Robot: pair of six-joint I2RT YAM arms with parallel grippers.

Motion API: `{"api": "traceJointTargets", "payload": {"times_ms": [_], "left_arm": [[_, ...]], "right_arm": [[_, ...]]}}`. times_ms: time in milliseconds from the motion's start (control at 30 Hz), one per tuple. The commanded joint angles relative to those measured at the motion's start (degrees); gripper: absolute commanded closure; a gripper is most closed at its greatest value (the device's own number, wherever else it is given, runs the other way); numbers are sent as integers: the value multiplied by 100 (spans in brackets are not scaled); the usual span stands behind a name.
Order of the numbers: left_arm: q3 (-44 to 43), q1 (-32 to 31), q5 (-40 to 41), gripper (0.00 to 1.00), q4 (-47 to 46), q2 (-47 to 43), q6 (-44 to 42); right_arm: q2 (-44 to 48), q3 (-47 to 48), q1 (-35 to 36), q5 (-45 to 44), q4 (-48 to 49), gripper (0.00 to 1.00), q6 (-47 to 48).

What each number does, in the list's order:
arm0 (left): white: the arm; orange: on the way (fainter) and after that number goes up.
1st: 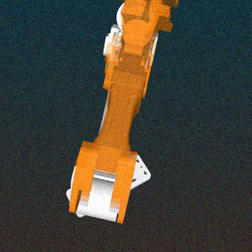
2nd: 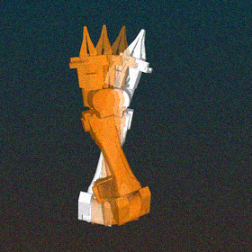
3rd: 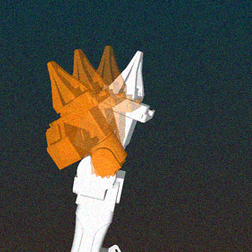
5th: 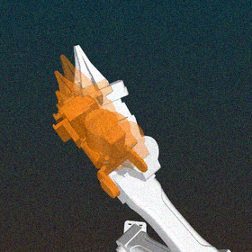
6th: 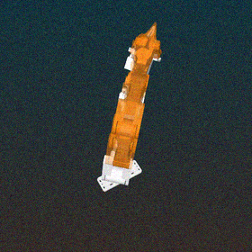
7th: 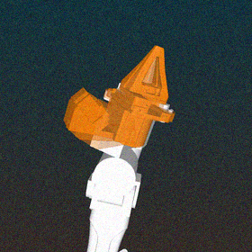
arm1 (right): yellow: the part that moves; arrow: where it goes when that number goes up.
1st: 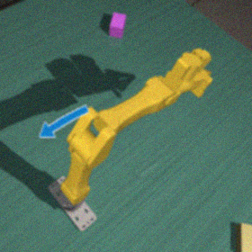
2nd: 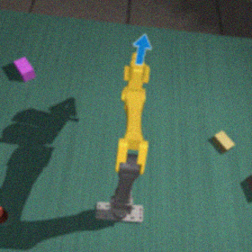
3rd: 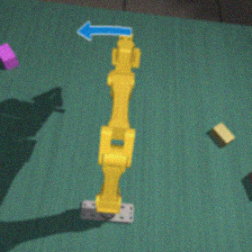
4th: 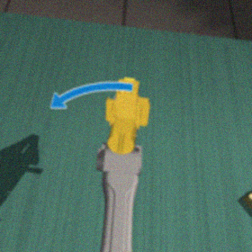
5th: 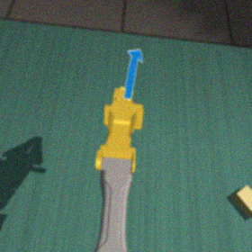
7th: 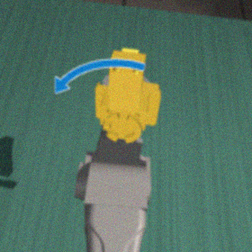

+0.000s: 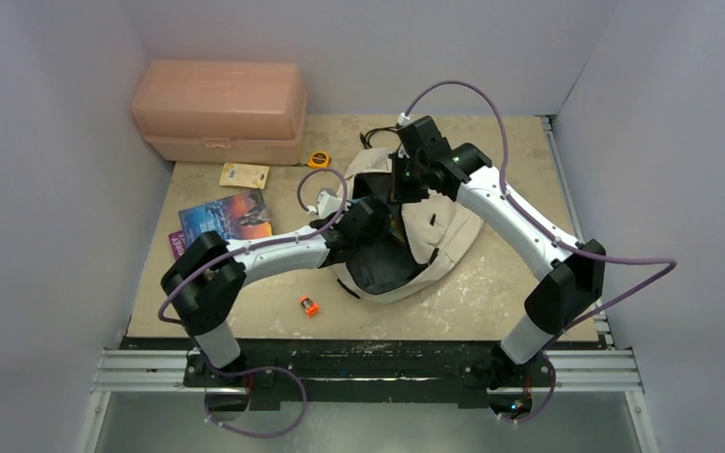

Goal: Pack the student bag
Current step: Place the book in the student bag.

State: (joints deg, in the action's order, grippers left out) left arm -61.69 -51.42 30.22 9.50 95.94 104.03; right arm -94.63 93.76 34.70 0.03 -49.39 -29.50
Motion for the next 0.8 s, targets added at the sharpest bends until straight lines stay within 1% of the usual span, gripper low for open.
{"api": "traceJointTargets", "payload": {"times_ms": [0, 33, 100, 133, 200, 267, 333, 367, 400, 433, 467, 567, 600, 667, 700, 767], "left_arm": [[-406, -11, 331, 100, -643, 424, -338], [-440, -9, 257, 100, -805, 503, -515], [-593, -18, 217, 100, -580, 621, -590], [-597, -17, 159, 97, -576, 660, -605], [-521, -18, -33, 87, -730, 694, -631], [-503, -15, -198, 73, -590, 658, -613], [-508, -15, -376, 62, -240, 537, -659], [-543, -7, -477, 51, -61, 462, -710], [-597, -2, -621, 38, 156, 394, -779], [-651, 0, -723, 29, 365, 324, -833], [-692, 7, -829, 28, 537, 231, -851], [-675, 26, -1057, 28, 846, 31, -953], [-655, 30, -1122, 31, 1022, -38, -943], [-607, 58, -1283, 35, 1358, -189, -790], [-516, 55, -1293, 39, 1394, -271, -807], [-409, 61, -1265, 57, 1438, -360, -800]], "right_arm": [[567, -21, -14, -187, 227, 100, -217], [592, -17, -16, -204, 228, 100, -196], [619, 7, -18, -230, 228, 100, -138], [613, 33, -21, -244, 205, 100, -98], [595, 78, -40, -379, 118, 100, -19], [601, 54, -75, -452, 96, 100, 57], [604, 31, -129, -448, 67, 100, 118], [604, 13, -155, -417, 61, 100, 148], [616, -12, -185, -383, 72, 100, 177], [625, -56, -209, -355, 103, 100, 211], [636, -90, -238, -322, 142, 100, 246], [635, -178, -297, -266, 264, 100, 373], [616, -175, -316, -247, 271, 100, 405], [596, -180, -335, -201, 284, 100, 443], [595, -193, -335, -174, 301, 100, 451], [611, -260, -345, -89, 392, 100, 453]]}}
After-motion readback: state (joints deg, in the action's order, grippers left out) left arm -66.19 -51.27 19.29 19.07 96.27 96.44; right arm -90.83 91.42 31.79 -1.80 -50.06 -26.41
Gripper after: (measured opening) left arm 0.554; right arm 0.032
